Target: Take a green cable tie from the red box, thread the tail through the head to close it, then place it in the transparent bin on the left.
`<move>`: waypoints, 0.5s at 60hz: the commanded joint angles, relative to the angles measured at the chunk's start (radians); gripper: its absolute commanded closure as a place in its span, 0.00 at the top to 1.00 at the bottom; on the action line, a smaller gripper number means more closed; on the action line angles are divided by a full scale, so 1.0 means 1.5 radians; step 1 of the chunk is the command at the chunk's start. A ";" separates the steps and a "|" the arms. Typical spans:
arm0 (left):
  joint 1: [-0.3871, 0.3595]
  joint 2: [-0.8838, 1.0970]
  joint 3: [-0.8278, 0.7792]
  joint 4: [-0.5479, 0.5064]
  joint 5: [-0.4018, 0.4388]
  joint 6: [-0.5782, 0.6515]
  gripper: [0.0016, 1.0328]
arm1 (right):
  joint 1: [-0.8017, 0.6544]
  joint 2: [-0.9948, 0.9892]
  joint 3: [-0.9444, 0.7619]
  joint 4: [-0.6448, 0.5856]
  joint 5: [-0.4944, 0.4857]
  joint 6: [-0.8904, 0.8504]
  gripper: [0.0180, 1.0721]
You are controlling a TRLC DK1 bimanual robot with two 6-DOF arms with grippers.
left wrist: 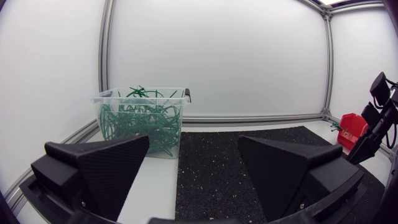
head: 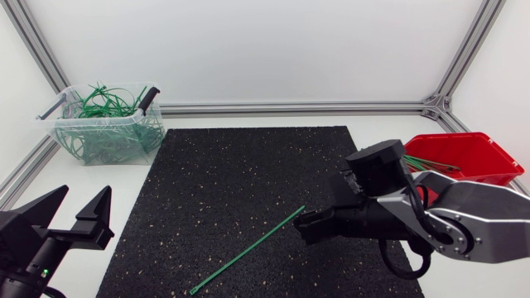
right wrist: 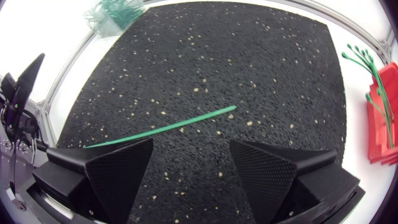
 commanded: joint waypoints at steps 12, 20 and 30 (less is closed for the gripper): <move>-0.001 0.006 -0.025 -0.019 0.001 -0.009 0.97 | 0.004 0.047 0.122 -0.059 -0.088 -0.136 0.90; -0.001 0.006 -0.025 -0.019 0.001 -0.009 0.97 | 0.037 0.101 0.190 -0.127 -0.096 -0.322 0.90; -0.001 0.006 -0.025 -0.019 0.001 -0.009 0.97 | 0.062 0.151 0.247 -0.186 -0.093 -0.432 0.90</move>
